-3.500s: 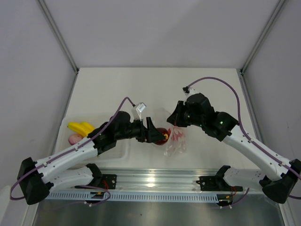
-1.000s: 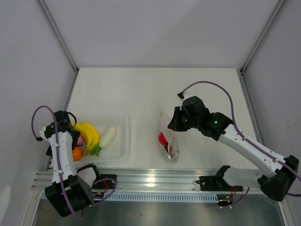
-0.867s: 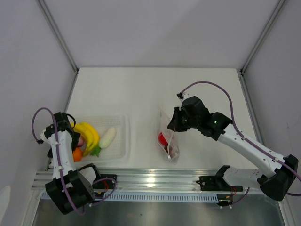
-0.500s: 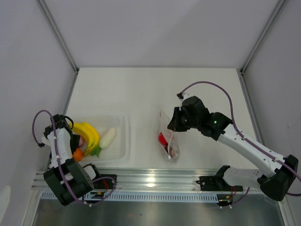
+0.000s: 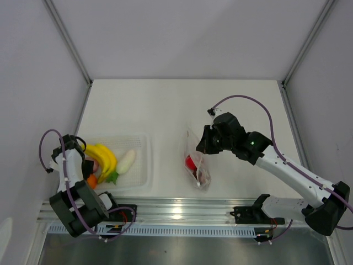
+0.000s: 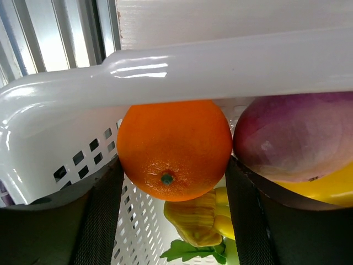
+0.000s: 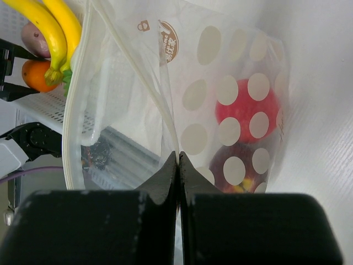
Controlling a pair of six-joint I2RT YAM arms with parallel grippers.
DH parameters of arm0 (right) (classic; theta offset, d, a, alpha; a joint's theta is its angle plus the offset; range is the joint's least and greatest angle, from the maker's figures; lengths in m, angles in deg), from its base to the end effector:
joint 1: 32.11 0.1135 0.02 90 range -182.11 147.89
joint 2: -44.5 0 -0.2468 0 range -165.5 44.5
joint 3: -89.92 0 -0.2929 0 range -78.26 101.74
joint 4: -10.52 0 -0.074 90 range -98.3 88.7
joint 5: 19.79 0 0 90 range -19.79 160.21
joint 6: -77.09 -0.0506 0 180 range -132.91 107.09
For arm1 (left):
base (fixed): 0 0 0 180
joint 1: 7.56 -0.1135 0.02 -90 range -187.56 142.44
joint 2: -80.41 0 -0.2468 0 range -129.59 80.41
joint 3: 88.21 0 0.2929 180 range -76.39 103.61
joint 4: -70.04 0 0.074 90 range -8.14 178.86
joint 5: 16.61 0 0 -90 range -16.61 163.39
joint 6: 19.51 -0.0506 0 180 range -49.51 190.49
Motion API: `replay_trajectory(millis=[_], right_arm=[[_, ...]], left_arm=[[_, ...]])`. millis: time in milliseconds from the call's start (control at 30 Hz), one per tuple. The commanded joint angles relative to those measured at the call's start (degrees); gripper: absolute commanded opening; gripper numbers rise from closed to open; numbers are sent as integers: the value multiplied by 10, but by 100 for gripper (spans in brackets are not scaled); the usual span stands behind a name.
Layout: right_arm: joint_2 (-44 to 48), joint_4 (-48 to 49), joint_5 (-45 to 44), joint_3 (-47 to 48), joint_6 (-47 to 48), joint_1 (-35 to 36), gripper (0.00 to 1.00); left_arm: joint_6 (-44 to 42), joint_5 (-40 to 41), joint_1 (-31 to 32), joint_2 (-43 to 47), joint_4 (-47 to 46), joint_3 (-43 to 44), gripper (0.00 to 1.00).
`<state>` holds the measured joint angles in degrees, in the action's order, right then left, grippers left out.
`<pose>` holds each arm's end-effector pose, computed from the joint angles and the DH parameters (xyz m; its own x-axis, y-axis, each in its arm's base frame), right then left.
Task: Place the food in the zip-top bag and seal the zipper
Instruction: Pick up the fake fruit from the bin, then place the fake fruit in the zipper food storage bag.
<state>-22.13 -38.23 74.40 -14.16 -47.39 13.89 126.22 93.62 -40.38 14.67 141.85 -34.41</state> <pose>0.2108 0.2236 0.3082 -0.7923 -0.0076 -0.6101 -0.3738 0.7965 0.4754 0.1740 0.1331 0.1572 -0.0240 -0.9382 -0.3454 -0.9945 -0.0127 0.1036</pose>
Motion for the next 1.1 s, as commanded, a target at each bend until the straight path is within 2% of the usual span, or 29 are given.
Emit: replay_trajectory(millis=[0,100,133,367,500,533,600,633,700,733,833,867,900,1000,1067], right_arm=[[11,18,-1,18,0,-1,0],[8,19,-1,19,-1,-1,0],[8,19,-1,19,-1,-1,0],[5,22,-2,19,-6,-1,0],[0,23,-1,23,-8,-1,0],[-3,23,-1,24,-8,-1,0],[-6,21,-2,26,-8,-1,0],[-8,21,-2,27,-9,0,0],[-10,19,-6,28,-9,1,0],[-10,19,-7,28,-10,1,0],[-11,19,-8,30,-16,0,0],[-12,19,-8,32,-16,1,0],[-13,19,-9,35,-18,2,0],[-16,17,-14,45,-22,9,0],[-17,12,-19,50,-24,13,0]], left_arm=[[-7,-12,-8,26,-12,-8,28],[-19,-35,-8,57,-1,-1,13],[-23,-47,-8,67,0,4,1],[-18,-37,26,141,50,67,1],[10,-17,114,182,59,110,1],[18,-12,165,186,67,128,1],[34,-11,222,195,70,155,0],[39,-11,282,201,72,175,1],[40,-14,348,209,65,212,1],[37,-19,406,213,58,218,1],[-27,-91,502,237,-41,223,1],[-71,-132,517,255,-131,217,1],[-79,-206,545,264,-173,189,1],[-88,-339,577,273,-324,148,1],[-91,-381,589,258,-368,148,1]])
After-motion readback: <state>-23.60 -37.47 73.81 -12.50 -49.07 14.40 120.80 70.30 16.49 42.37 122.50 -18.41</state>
